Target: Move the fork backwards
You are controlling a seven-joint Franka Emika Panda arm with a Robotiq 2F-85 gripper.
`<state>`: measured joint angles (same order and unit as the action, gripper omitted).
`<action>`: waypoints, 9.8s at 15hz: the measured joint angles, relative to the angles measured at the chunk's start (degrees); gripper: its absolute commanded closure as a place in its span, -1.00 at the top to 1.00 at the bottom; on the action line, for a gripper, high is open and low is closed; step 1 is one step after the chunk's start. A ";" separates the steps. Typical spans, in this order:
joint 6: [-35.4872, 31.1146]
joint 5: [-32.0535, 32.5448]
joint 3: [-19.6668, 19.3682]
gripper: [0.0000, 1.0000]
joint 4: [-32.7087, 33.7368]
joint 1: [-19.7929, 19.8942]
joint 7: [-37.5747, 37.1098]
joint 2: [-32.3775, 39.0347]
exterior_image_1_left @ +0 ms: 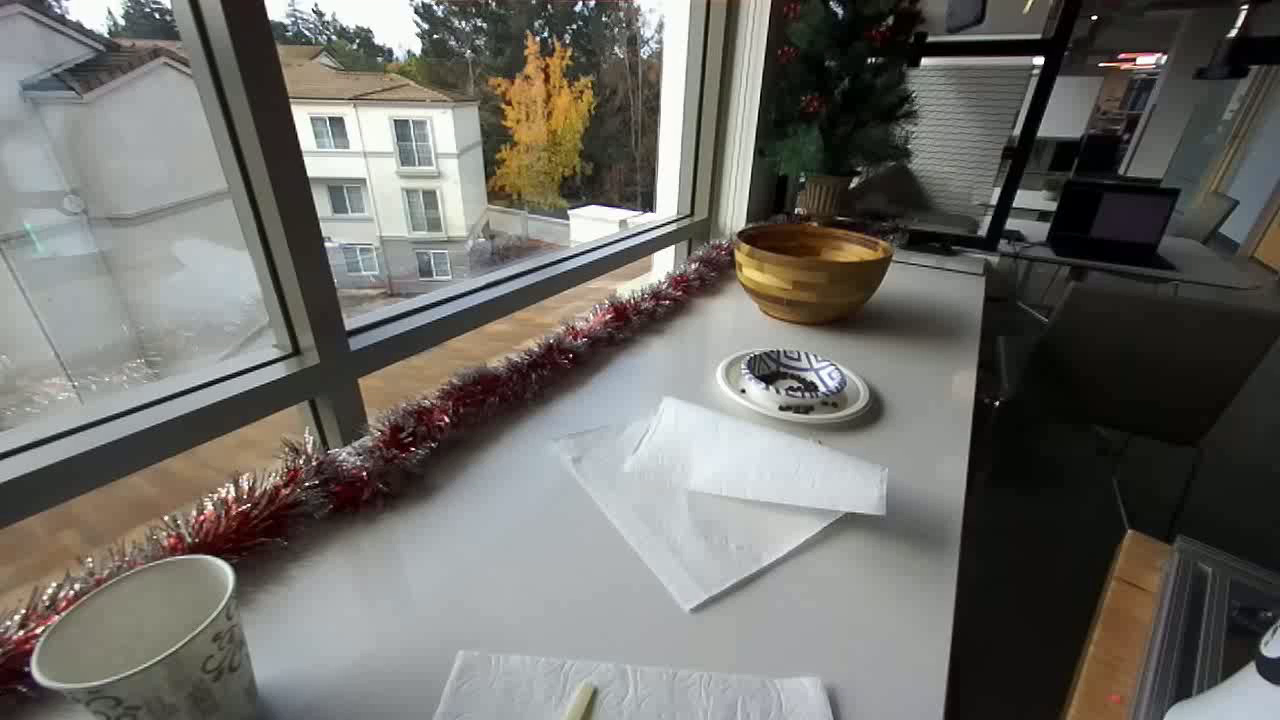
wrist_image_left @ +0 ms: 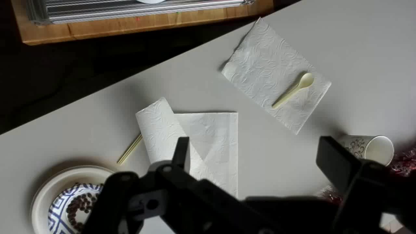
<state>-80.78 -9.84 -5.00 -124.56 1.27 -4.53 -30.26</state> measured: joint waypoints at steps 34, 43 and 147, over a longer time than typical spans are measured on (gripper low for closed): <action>-54.75 -0.16 -6.34 1.00 -19.44 11.68 -13.69 33.43; -55.70 -0.17 -6.26 1.00 -19.23 11.20 -13.69 36.20; -64.08 -17.67 -3.86 1.00 14.26 9.75 -18.71 60.30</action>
<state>-144.86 -27.51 -8.86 -110.30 11.03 -23.24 30.04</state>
